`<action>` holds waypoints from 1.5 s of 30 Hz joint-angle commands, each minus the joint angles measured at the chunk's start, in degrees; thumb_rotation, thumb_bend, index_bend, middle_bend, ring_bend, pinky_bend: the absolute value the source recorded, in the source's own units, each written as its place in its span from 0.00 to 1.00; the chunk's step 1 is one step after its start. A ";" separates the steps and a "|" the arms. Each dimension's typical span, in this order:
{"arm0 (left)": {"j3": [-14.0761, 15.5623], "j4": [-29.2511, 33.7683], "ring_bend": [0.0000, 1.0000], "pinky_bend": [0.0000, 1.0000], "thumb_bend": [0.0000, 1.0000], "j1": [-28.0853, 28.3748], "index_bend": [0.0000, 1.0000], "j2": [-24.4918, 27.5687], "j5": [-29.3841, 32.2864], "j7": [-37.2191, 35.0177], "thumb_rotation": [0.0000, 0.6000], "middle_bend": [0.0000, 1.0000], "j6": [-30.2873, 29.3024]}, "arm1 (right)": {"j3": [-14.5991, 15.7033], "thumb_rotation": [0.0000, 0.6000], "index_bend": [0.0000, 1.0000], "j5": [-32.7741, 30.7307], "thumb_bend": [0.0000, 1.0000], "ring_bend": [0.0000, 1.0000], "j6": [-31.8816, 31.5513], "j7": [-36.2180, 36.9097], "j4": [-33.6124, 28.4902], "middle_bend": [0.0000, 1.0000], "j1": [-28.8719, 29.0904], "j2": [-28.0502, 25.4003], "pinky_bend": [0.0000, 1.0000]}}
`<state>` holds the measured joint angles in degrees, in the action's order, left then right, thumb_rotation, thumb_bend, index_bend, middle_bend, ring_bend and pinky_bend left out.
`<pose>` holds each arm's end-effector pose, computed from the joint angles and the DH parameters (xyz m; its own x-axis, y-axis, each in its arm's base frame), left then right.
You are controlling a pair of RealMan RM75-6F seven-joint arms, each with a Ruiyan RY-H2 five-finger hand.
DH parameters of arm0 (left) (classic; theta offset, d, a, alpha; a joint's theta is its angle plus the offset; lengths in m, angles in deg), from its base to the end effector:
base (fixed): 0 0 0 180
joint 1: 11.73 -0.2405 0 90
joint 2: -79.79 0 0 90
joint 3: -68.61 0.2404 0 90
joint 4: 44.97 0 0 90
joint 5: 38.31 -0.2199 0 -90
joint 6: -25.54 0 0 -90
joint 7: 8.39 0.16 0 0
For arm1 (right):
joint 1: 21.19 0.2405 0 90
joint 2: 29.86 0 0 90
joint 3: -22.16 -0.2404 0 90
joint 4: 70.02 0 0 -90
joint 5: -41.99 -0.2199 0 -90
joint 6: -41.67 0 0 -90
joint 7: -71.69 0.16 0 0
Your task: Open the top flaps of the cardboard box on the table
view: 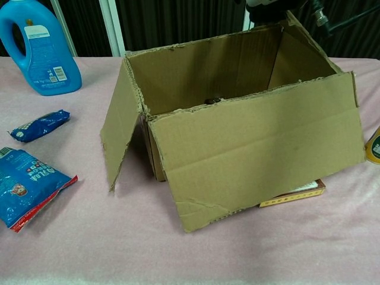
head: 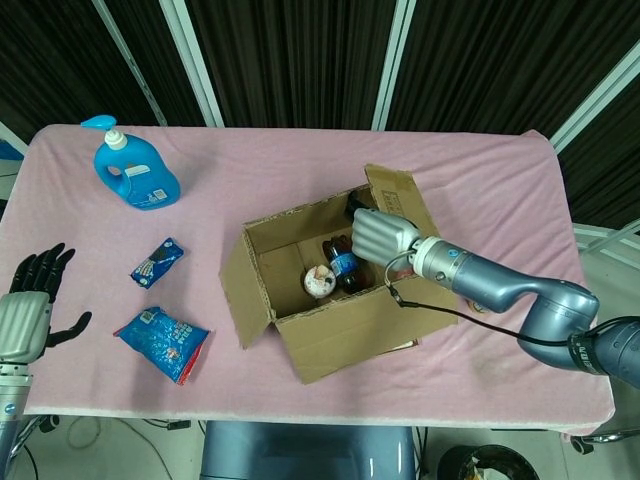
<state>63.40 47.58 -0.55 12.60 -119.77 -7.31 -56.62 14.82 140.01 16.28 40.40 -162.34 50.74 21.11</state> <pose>-0.2808 0.2371 0.1291 0.3474 -0.0205 0.9375 0.9367 -0.0393 -0.3479 -0.0126 -0.4057 0.1031 0.8442 0.5359 -0.0119 0.3887 -0.5968 0.7019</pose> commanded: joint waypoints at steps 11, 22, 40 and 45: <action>-0.23 0.15 0.00 0.00 0.24 -0.07 0.00 0.01 0.46 0.32 1.00 0.00 0.29 | -0.61 1.00 0.53 0.66 0.42 0.16 -0.08 -2.07 0.44 0.33 0.11 -1.27 0.21; -0.35 0.40 0.00 0.00 0.24 -0.16 0.00 0.13 0.63 0.54 1.00 0.00 0.39 | -1.01 1.00 0.49 0.42 0.40 0.14 0.29 -4.65 0.58 0.30 -0.37 -1.89 0.21; -0.48 0.67 0.00 0.00 0.24 -0.22 0.00 0.21 0.73 0.64 1.00 0.00 0.61 | -2.33 1.00 0.48 -3.42 0.40 0.13 2.07 -9.95 2.65 0.29 -1.78 -3.46 0.21; -0.52 0.67 0.00 0.00 0.24 -0.25 0.00 0.18 0.74 0.64 1.00 0.00 0.60 | -2.86 1.00 0.46 -4.81 0.40 0.12 2.23 -10.75 3.72 0.27 -2.17 -4.44 0.21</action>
<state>62.88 48.25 -0.80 12.78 -119.03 -6.67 -56.02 12.07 135.38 18.47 29.79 -158.74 48.68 16.84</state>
